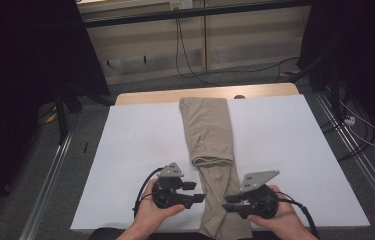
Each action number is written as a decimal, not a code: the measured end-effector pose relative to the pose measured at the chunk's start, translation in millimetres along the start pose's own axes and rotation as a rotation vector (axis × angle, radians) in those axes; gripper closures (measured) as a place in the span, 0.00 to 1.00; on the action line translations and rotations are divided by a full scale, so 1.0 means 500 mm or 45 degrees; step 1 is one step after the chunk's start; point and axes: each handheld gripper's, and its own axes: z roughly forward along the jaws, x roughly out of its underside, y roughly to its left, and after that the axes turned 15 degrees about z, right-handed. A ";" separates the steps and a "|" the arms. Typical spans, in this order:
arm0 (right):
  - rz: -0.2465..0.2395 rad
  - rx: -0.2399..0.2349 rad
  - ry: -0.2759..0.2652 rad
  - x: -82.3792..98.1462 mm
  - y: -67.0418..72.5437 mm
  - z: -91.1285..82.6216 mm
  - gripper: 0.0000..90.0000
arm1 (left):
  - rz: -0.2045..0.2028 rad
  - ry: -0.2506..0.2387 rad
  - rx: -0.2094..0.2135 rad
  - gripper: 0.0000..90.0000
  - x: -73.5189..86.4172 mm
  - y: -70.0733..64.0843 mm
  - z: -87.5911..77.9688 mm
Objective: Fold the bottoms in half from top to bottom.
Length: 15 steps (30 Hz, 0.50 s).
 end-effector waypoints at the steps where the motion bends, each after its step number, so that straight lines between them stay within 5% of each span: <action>1: -0.014 -0.031 0.022 -0.003 0.010 0.013 0.77 | -0.002 0.014 -0.024 0.47 0.005 0.007 0.002; 7: -0.150 -0.051 0.140 -0.008 0.049 0.076 0.68 | 0.002 0.040 -0.041 0.44 0.010 0.017 0.010; 9: -0.178 -0.012 0.188 0.004 0.051 0.087 0.75 | 0.019 0.045 -0.035 0.44 0.010 0.013 0.013; 11: -0.188 0.000 0.184 0.008 0.050 0.079 0.96 | 0.034 0.056 -0.036 0.44 0.010 0.011 0.015; 15: -0.133 -0.023 0.115 0.007 0.037 0.044 1.00 | 0.034 0.061 -0.035 0.44 0.010 0.009 0.020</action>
